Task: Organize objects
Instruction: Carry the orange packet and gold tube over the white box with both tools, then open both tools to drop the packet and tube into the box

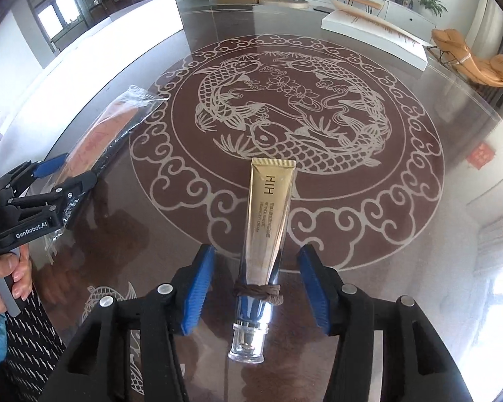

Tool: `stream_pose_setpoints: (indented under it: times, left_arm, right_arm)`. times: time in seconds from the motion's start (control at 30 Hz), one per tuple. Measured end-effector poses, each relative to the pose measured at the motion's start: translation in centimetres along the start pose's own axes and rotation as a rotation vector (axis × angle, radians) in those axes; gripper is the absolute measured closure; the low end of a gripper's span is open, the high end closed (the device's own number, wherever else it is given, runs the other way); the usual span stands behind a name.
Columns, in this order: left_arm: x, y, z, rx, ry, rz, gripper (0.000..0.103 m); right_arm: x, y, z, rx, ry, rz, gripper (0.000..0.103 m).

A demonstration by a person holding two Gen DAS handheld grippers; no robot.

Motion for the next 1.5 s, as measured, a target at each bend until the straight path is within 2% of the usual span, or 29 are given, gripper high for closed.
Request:
stream_pose_setpoints:
  times: [0.03,0.07,0.17,0.33,0.43,0.5,0.6,0.7,0.8,0.87,1.03,1.07,1.1,1.13,1.17,1.23,1.3,1.4,1.47,1.5]
  left_arm:
    - [-0.1,0.0,-0.1,-0.010,-0.013,0.004,0.028]
    - [-0.4,0.0,-0.2,-0.022,-0.029,0.009,0.028]
    - [-1.5,0.4,-0.6,-0.062,-0.054,0.052,0.028]
    - [-4.8,1.2,-1.5,-0.125,-0.076,0.153,0.028]
    - [-7.8,2.1,-2.8,-0.167,-0.068,0.221,0.028]
    - [-10.3,3.4,-4.9,-0.214,-0.052,0.275,0.028]
    - [-13.5,6.1,-10.2,-0.297,0.001,0.344,0.028]
    - [-15.1,8.2,-16.6,-0.360,0.115,0.369,0.028]
    - [-14.1,8.8,-22.3,-0.404,0.257,0.316,0.028]
    - [-12.6,8.3,-25.1,-0.429,0.331,0.252,0.028]
    - [-7.1,5.6,-28.1,-0.473,0.378,0.004,0.027]
    - [-6.3,5.1,-28.2,-0.469,0.384,-0.037,0.027]
    - [-5.7,4.8,-27.9,-0.459,0.388,-0.065,0.025]
    - [-5.4,4.4,-27.7,-0.445,0.402,-0.080,0.023]
    - [-5.2,4.2,-27.4,-0.432,0.414,-0.087,0.017]
    - [-5.7,3.9,-27.1,-0.426,0.413,-0.062,0.016]
    - [-6.3,3.9,-26.9,-0.434,0.427,-0.041,0.007]
    - [-7.7,4.3,-26.8,-0.449,0.494,-0.006,0.007]
    - [-8.7,4.3,-27.1,-0.499,0.512,0.018,0.007]
    - [-9.1,4.3,-27.0,-0.517,0.508,0.030,0.007]
  right_arm:
    - [0.1,0.3,-0.1,-0.026,-0.036,-0.006,0.068]
    - [0.2,0.5,-0.2,-0.031,-0.038,-0.018,0.076]
    - [-0.7,1.0,-0.1,0.033,0.027,0.008,0.076]
    - [-4.5,2.7,-0.8,0.124,0.126,0.139,0.076]
    - [-6.7,5.0,-2.2,0.133,0.166,0.218,0.076]
    - [-7.6,7.4,-4.1,0.126,0.207,0.269,0.076]
    - [-7.8,12.0,-8.6,0.104,0.302,0.323,0.076]
    - [-7.7,16.6,-14.3,0.082,0.411,0.367,0.076]
    - [-6.7,20.8,-20.9,0.031,0.479,0.395,0.076]
    - [-5.3,22.8,-25.1,-0.007,0.489,0.395,0.076]
    - [-0.3,24.4,-32.8,-0.120,0.409,0.335,0.075]
    - [1.0,24.2,-33.7,-0.126,0.394,0.298,0.072]
    - [2.0,23.9,-34.2,-0.124,0.382,0.260,0.058]
    - [2.7,23.5,-34.4,-0.114,0.375,0.240,0.051]
    - [2.9,23.1,-34.4,-0.104,0.370,0.241,0.042]
    - [2.9,22.6,-34.0,-0.099,0.361,0.259,0.038]
    - [2.5,22.1,-33.4,-0.113,0.344,0.276,0.027]
    - [1.6,21.9,-32.1,-0.130,0.320,0.296,0.024]
    - [0.5,22.2,-31.0,-0.136,0.307,0.305,0.023]
    - [0.2,22.2,-30.7,-0.139,0.297,0.307,0.019]
Point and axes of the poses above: each gripper's, at about its wrist camera, not at the fingertips, and x roughly the way its jaws point, z to its right, y to its top, the point moved 3 cm from there along x, roughly the way its jaws point, and after that the axes turned 10 degrees about z, right-handed, at the moved point
